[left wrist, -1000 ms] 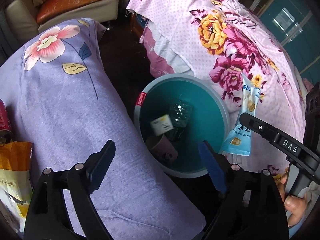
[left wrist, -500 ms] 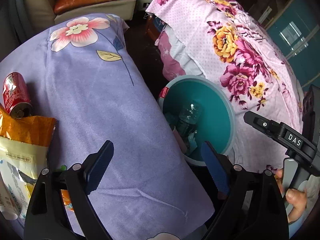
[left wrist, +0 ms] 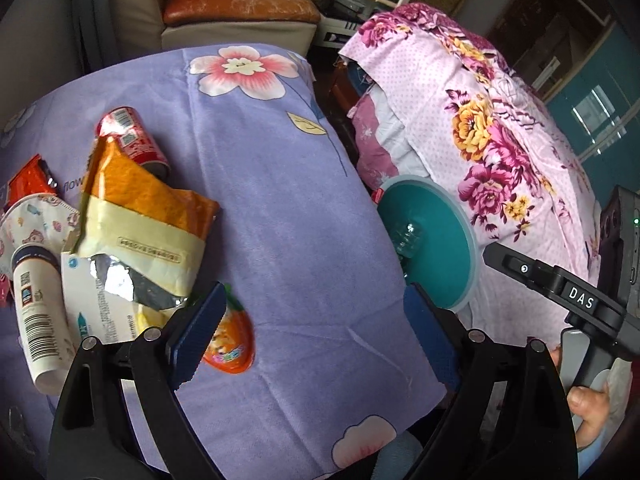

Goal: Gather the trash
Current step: 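Move both grippers back over the trash pile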

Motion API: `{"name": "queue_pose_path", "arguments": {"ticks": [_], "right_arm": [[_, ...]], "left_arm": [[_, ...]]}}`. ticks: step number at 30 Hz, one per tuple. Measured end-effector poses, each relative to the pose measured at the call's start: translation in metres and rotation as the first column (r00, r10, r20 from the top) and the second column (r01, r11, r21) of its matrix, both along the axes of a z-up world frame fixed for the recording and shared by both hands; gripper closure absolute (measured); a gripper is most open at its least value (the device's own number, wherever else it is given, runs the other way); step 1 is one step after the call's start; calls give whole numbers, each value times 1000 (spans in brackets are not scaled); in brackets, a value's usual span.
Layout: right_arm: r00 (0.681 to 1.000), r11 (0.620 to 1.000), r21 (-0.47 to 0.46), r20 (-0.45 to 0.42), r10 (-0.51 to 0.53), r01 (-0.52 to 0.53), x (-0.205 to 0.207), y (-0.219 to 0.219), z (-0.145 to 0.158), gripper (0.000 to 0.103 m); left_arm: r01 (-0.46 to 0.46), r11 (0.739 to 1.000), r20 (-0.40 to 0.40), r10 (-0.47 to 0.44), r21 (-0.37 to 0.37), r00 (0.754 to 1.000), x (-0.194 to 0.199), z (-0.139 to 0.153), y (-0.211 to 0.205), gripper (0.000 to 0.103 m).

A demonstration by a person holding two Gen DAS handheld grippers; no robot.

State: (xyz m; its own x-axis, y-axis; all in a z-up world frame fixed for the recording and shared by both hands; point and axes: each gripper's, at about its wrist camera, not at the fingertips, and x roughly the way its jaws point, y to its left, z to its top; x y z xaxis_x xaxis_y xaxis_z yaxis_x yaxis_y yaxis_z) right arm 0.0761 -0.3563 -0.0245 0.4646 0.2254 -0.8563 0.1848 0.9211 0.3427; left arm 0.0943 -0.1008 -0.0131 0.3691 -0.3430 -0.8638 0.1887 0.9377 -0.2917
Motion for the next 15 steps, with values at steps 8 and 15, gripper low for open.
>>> {"name": "queue_pose_path", "arguments": {"ticks": [8,15], "right_arm": [[997,997,-21,2,76,-76,-4,46,10,28],[988,988,-32,-17,153,-153,-3,86,12,27]], "left_arm": [[-94,995,34,94,-16,995,-13,15,56,12],[-203,979,38,204,-31,978,-21,16,115,12]]}}
